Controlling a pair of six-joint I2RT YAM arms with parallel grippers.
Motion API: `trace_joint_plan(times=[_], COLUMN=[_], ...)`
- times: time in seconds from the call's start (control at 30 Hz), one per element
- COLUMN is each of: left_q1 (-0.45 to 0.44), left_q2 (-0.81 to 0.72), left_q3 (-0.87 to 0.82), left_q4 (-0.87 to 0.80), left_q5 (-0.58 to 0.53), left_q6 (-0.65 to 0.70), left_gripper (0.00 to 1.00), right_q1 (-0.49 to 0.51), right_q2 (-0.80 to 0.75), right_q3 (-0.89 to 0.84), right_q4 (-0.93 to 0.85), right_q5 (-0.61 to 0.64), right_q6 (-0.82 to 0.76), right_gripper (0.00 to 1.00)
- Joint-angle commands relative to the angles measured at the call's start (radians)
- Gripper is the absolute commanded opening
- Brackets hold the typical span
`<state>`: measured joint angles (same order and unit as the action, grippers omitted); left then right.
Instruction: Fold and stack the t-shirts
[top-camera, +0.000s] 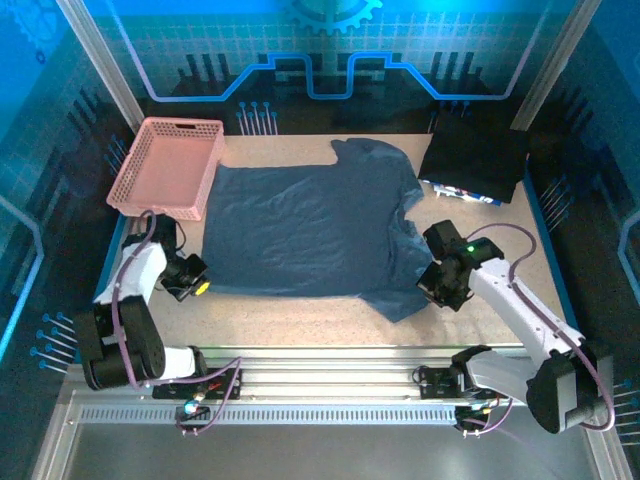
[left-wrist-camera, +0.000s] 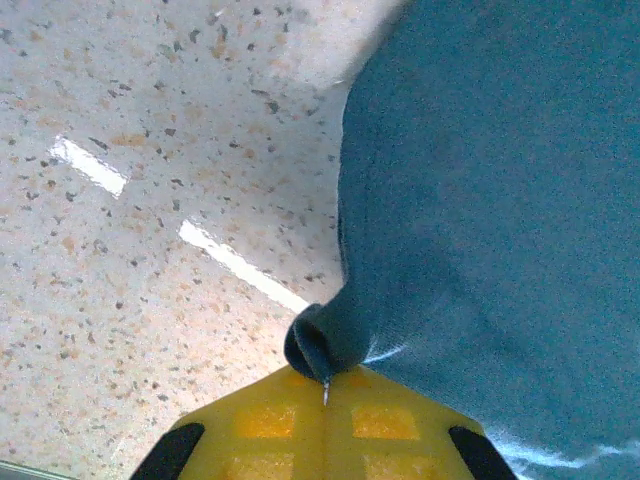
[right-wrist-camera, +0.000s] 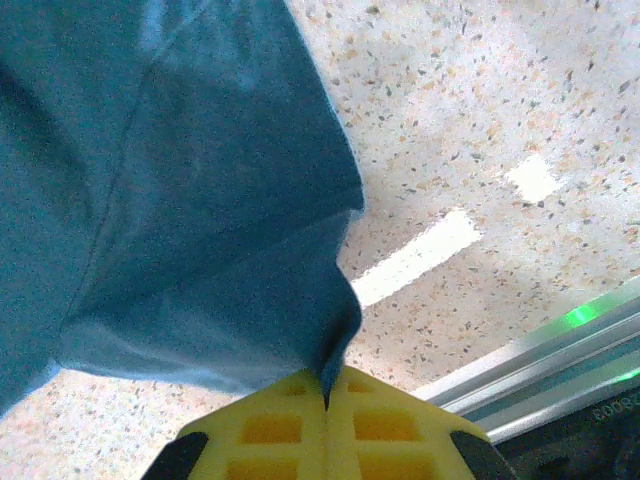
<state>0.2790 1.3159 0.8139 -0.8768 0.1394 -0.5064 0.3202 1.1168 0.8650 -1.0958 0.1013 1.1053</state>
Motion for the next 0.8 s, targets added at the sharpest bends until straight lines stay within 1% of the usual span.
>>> trace_joint_plan(times=[0.0,0.13,0.33,0.47,0.77], left_q1=[-0.004,-0.006,-0.006,-0.013,-0.041], left_q2=[-0.061,-0.074,-0.037,0.019,0.141], left_q3=[0.048,0.095,0.19,0.251,0.406], left_q4=[-0.058,-0.07,-0.066,-0.039,-0.014], left_q5=[0.03,0.055,0.056,0.077,0.07], left_q6=[-0.034,-0.037,-0.017,-0.008,0.023], left_gripper=[0.0,0.0,0.0,0.0,0.0], right_q1=[-0.034,-0.069,-0.124,-0.145,-0.16], right_q2=[-0.022,-0.004,0.075,0.158,0.383], right_q3=[0.071,0.134,0.268,0.359,0.596], right_q4=[-0.077,-0.076,-0.063,-0.037,-0.006], right_q5=[0.02,0.02,0.029,0.031,0.08], right_q6=[-0.062,-0.113,-0.219,-0.288,-0.425], right_gripper=[0.0,0.0,0.0,0.0,0.0])
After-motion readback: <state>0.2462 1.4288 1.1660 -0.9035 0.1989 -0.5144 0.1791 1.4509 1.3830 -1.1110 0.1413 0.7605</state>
